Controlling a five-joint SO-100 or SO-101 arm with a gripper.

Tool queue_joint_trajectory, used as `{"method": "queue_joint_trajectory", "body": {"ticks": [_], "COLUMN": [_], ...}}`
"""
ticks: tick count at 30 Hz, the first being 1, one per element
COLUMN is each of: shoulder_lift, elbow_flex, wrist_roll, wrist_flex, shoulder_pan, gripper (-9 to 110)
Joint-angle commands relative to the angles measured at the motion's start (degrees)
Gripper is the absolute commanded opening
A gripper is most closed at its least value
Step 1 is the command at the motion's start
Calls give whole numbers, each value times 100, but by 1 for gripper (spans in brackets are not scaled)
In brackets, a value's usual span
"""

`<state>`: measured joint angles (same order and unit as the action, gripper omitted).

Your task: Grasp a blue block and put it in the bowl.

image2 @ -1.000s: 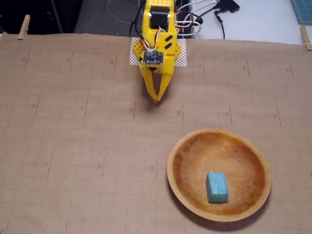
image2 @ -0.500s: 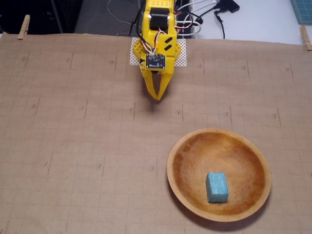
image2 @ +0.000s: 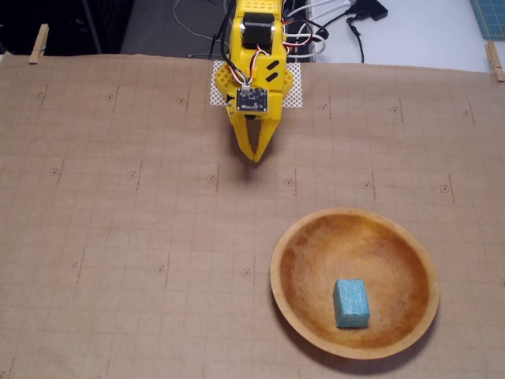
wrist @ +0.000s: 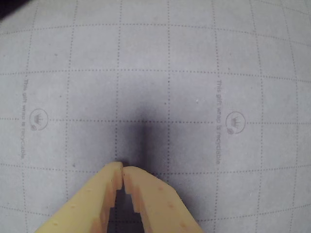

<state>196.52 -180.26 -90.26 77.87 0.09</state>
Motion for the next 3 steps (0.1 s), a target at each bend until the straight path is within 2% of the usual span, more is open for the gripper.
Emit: {"method": "queue_joint_trajectory", "body": {"ticks": [1,3], "shoulder_lift": [0,0], "elbow_flex": [105,105], "wrist_roll": [35,35], "wrist_flex": [18,18], "shoulder_pan": [0,0], "gripper": [-3,-3]}}
